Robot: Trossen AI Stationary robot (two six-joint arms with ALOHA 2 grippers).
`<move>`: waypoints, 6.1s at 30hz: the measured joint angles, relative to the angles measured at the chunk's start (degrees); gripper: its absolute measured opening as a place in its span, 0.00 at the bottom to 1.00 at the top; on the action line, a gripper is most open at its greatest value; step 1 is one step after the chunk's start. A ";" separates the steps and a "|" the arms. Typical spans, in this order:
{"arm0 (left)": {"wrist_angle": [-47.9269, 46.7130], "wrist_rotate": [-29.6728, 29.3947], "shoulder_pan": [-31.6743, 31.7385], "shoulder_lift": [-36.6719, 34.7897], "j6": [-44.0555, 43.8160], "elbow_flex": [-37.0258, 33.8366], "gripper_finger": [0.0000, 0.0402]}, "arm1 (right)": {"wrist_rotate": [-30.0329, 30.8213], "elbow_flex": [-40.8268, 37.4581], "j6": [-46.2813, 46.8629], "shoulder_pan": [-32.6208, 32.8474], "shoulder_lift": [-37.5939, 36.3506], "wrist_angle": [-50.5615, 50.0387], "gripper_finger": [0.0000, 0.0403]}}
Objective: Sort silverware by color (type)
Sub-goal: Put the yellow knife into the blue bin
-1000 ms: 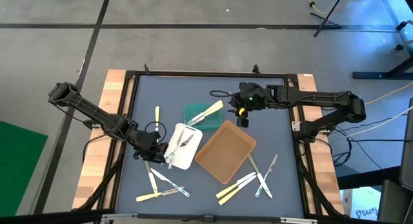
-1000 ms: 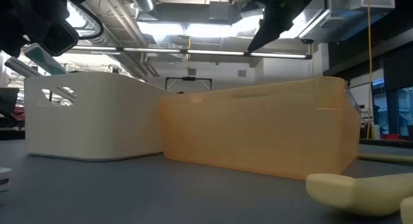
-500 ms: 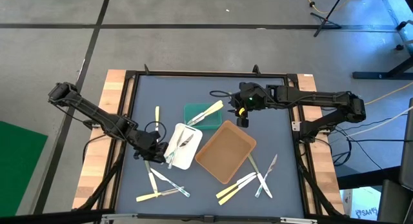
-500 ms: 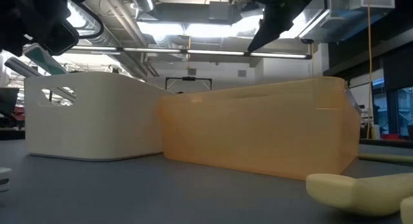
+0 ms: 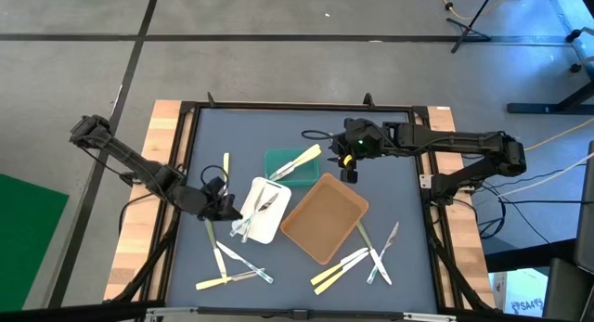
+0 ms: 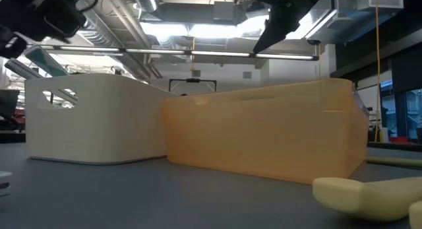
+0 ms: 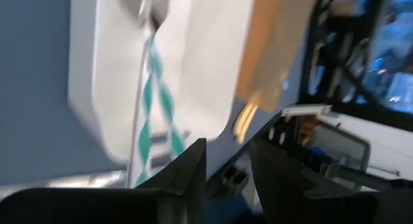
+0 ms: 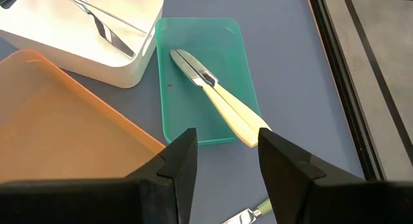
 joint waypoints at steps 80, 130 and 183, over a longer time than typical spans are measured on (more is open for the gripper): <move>-18.47 -9.10 46.09 24.47 40.34 -0.04 0.28 | 0.02 -0.04 1.90 0.02 4.59 -0.45 0.37; -15.16 -10.11 45.65 30.63 38.68 -0.25 0.18 | 0.47 -6.87 15.04 10.42 -17.00 -12.29 0.37; 64.23 -4.93 38.95 22.68 100.31 0.11 0.18 | 3.50 -21.66 36.19 22.14 -29.32 -10.33 0.37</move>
